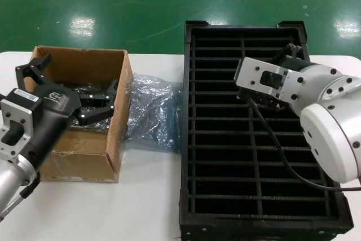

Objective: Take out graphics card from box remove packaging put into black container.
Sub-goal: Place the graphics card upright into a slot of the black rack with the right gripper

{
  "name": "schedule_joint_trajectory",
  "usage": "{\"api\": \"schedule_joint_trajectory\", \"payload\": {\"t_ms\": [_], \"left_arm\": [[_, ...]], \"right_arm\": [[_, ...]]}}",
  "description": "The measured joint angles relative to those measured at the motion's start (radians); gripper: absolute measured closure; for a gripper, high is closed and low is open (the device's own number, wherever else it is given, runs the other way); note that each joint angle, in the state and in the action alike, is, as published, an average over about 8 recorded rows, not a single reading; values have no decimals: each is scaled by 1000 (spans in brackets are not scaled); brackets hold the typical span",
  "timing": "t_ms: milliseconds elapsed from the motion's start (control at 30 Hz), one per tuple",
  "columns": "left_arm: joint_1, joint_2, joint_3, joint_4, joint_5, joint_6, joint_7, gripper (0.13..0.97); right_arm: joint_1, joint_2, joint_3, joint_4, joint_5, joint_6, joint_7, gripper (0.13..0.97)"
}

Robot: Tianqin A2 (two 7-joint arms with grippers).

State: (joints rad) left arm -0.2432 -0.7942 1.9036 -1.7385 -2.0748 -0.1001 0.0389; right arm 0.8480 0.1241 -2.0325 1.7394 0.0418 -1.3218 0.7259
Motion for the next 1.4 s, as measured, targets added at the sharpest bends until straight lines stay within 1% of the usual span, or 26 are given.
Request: {"api": "schedule_joint_trajectory", "payload": {"t_ms": [400,733,1067,1400], "left_arm": [[15,24,-38,-2,41,31,-28,132],[30,32,-61,-11,65,36,-43,132],[33,33,-68,-10,78,35,-53,132],[20,32,-60,7,82,32,-58,132]], "right_arm": [[-3,-22,32,-41,-12,5,-71,915],[-6,-21,45,-72,4,20,-124,915],[-8,-26,38,-105,27,30,-166,915],[8,-17,32,-112,38,15,-196,915]]}}
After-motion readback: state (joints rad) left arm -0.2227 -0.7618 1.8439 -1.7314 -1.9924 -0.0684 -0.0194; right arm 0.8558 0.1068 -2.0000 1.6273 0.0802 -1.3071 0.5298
